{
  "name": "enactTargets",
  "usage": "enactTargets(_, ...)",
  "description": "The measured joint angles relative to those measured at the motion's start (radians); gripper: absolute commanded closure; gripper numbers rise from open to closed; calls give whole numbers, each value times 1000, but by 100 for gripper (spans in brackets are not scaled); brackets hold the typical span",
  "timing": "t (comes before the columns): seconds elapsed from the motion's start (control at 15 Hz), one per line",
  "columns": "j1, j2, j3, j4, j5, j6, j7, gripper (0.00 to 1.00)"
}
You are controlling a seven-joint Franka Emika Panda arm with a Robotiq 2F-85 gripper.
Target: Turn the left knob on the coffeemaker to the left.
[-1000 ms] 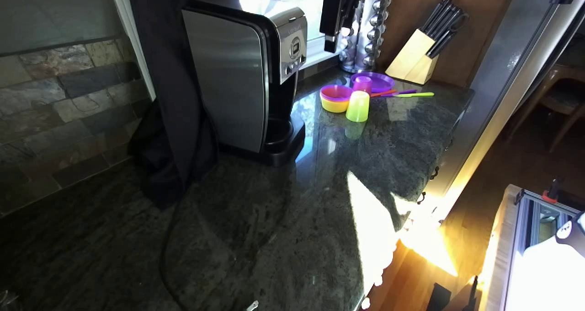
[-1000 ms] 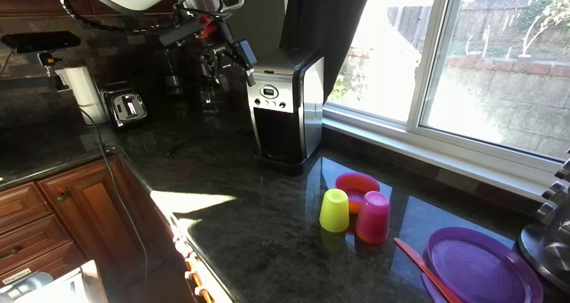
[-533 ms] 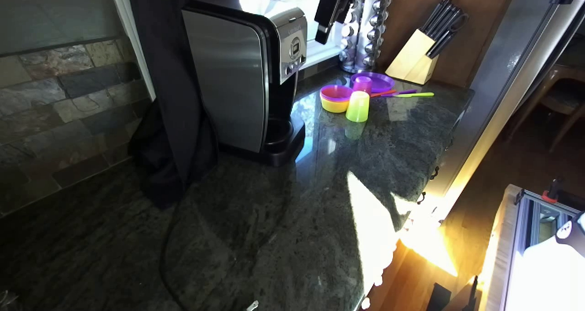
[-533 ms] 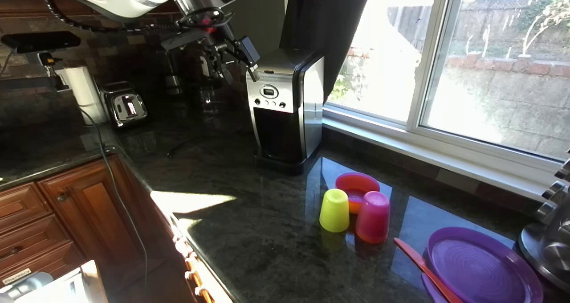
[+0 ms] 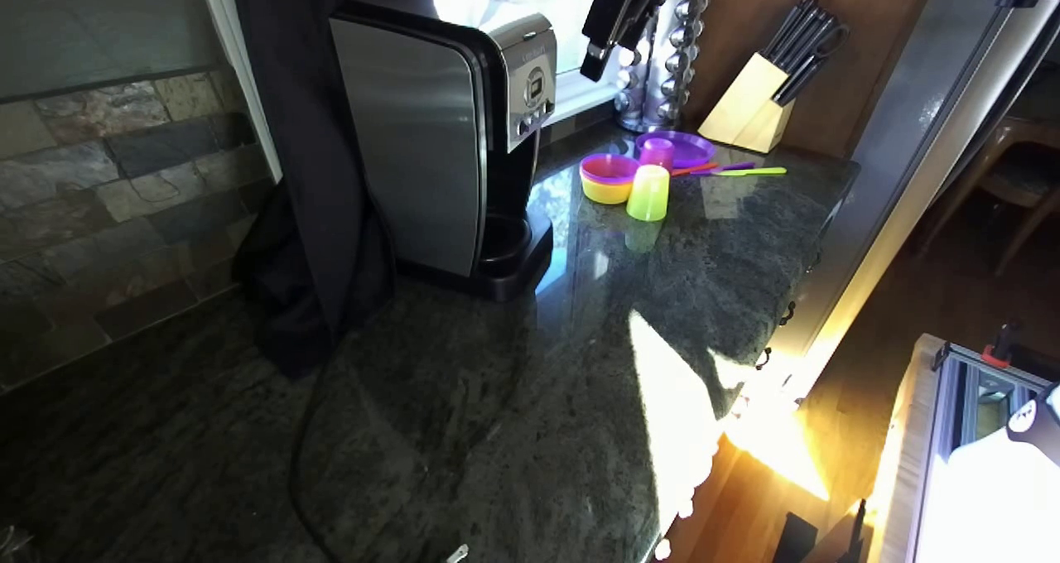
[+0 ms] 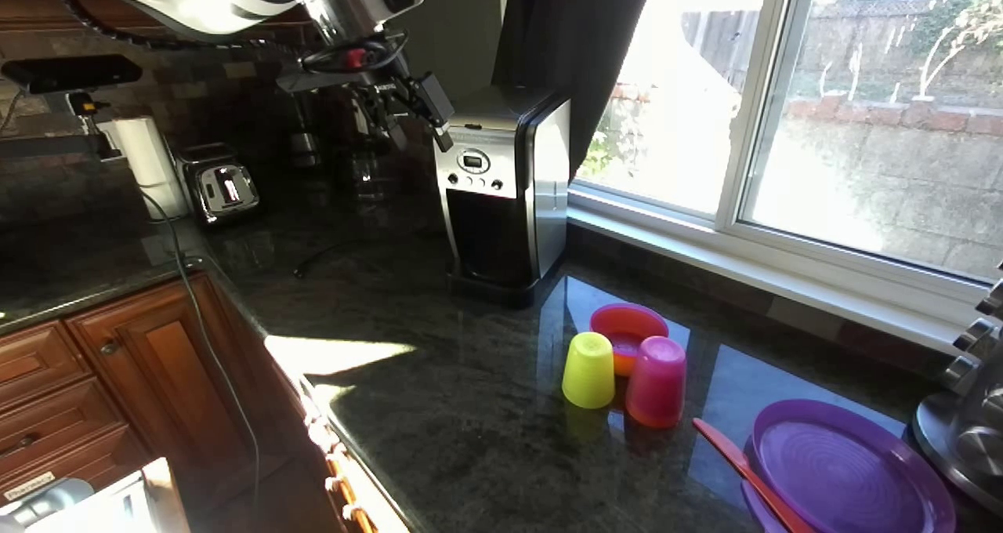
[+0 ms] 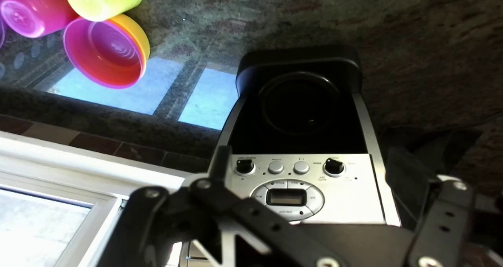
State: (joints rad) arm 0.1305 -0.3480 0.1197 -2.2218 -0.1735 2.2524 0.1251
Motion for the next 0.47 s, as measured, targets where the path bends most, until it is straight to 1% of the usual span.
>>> enactTargets(0.47, -3, -8, 0, -13, 9, 0, 0, 0)
